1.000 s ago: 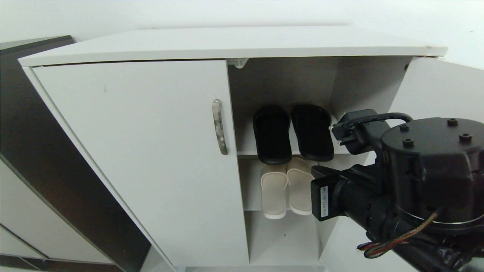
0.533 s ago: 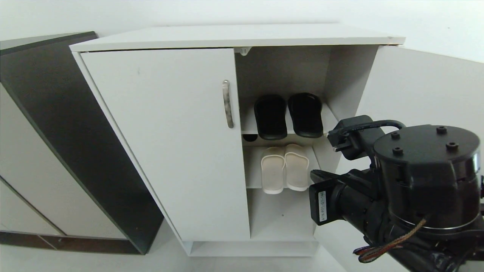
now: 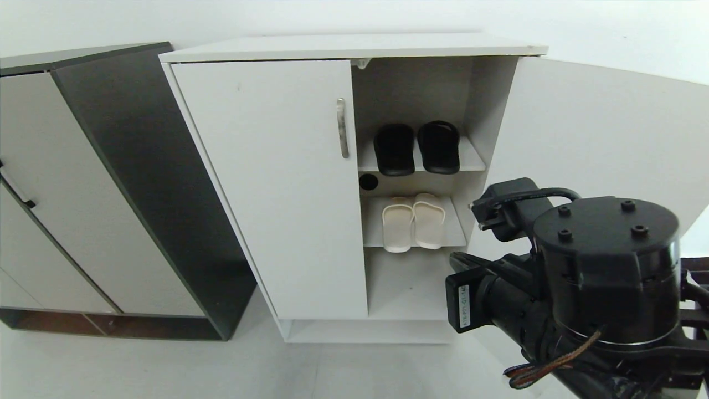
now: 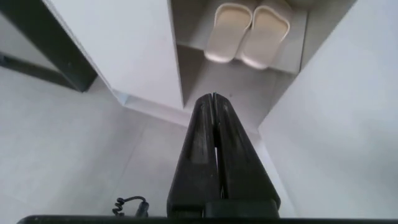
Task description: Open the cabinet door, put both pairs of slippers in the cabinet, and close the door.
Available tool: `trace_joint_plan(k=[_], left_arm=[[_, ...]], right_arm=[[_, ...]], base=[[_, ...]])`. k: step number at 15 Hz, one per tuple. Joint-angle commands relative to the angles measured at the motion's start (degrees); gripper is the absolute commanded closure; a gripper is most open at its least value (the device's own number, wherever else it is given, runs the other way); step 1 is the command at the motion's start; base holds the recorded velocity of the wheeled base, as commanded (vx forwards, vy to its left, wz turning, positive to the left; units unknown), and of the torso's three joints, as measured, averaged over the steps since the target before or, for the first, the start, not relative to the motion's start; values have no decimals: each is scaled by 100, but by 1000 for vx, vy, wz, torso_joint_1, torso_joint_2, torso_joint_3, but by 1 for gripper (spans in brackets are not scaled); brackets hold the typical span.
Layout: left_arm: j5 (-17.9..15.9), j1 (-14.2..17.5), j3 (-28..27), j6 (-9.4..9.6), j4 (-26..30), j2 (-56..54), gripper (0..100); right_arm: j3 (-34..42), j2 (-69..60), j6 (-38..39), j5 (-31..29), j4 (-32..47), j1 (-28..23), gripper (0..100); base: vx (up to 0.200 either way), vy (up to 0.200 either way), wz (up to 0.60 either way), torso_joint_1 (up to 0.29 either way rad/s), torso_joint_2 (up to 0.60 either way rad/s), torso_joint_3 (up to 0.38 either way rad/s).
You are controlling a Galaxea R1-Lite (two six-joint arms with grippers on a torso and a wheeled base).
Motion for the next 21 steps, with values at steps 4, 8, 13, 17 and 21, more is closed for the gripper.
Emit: trace_joint_plan(k=[4,8,13,17,21], left_arm=[[12,-2,0,-1,-4,-1,100],[12,-2,0,-1,-4,-1,100],[20,-2,0,-10,-4,-1,100],[20,-2,0,-10,-4,-1,100],[20,-2,0,-10,-4,-1,100]], right_arm=[[127,34,-10,15,-89,-34,100],[232,42,-37,85,-203,-34,100],[258,51,-37,85,-203,-69,100],[258,51,-37,94,-203,-69,100],[258,86,-37,94,-203,-78,100]], base=[[-200,0,0,2,4,4],[0,0,0,0,0,0],[0,0,0,0,0,0],[0,0,0,0,0,0],[0,0,0,0,0,0]])
